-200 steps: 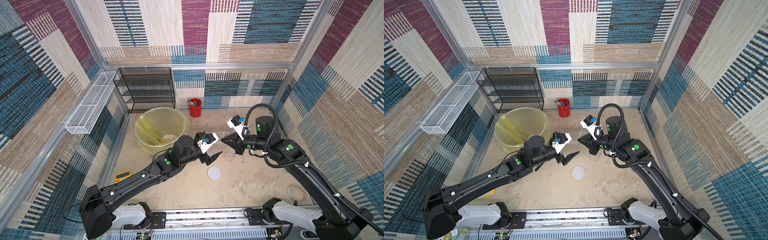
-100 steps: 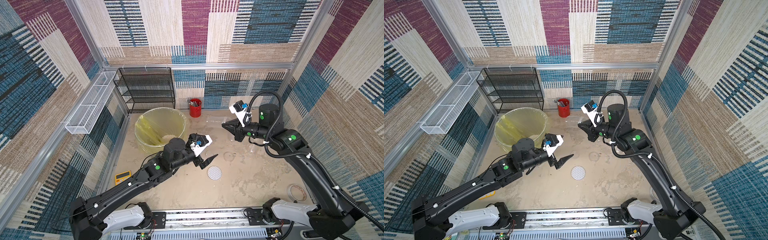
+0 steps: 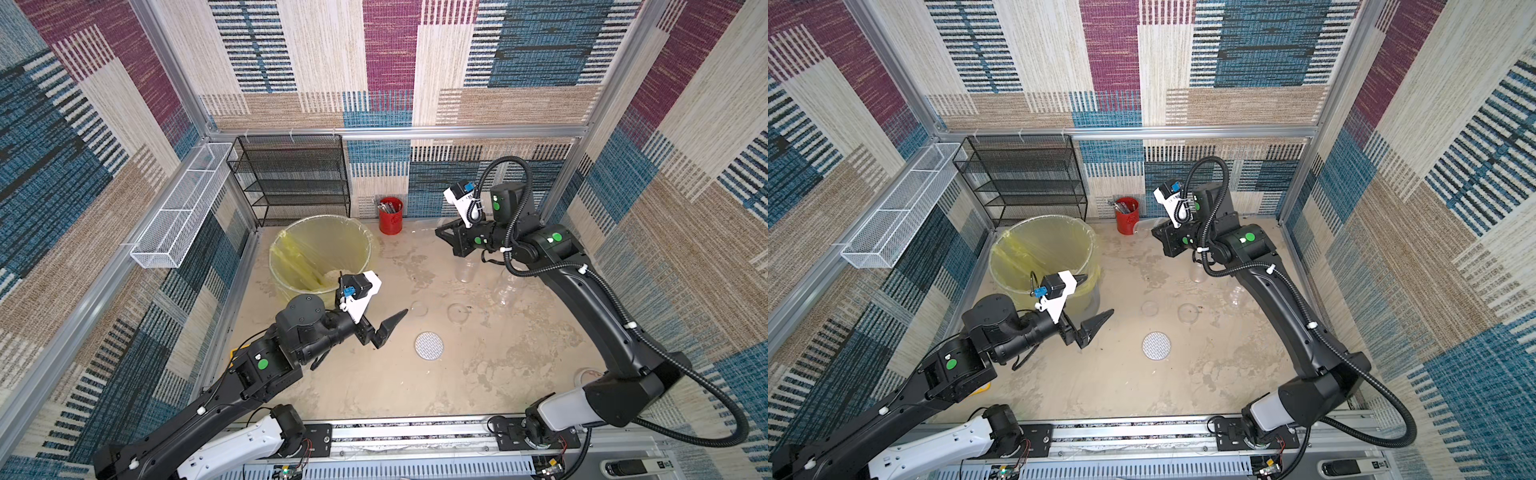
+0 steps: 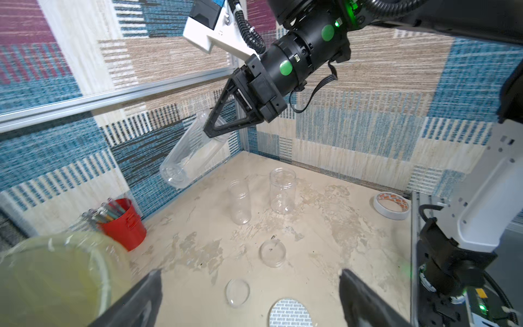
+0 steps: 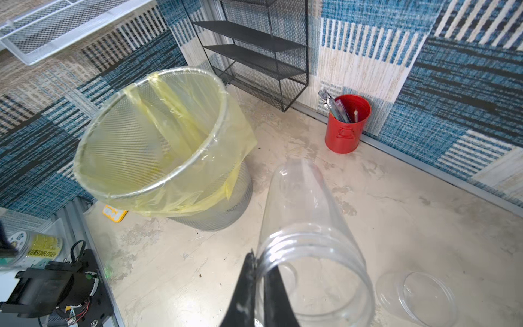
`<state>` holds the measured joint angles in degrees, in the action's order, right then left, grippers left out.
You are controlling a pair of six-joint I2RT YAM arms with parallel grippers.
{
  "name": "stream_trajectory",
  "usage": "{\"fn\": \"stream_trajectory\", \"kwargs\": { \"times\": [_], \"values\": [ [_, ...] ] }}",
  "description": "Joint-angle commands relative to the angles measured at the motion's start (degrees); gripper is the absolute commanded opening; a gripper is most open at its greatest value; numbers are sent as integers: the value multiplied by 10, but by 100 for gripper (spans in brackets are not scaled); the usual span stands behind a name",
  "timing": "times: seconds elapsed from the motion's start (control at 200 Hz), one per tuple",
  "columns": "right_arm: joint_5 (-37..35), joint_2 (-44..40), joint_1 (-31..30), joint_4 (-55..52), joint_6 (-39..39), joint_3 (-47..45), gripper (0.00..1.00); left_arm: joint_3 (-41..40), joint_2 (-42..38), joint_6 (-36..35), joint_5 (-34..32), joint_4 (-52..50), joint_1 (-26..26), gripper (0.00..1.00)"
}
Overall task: Empty moldy rice from jars
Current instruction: Place the jar at the center of the board.
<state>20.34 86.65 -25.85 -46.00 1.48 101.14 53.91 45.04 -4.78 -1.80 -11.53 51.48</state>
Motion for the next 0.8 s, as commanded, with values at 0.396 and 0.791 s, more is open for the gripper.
{"fn": "stream_trajectory", "kwargs": {
  "times": [0.396, 0.791],
  "values": [
    [-66, 222, 1, -114, -79, 206, 0, 15, -52, 92, -127, -127, -1, 99],
    [-145, 353, 0, -235, -81, 308, 0, 47, -79, 131, -161, -219, -1, 99]
  ]
}}
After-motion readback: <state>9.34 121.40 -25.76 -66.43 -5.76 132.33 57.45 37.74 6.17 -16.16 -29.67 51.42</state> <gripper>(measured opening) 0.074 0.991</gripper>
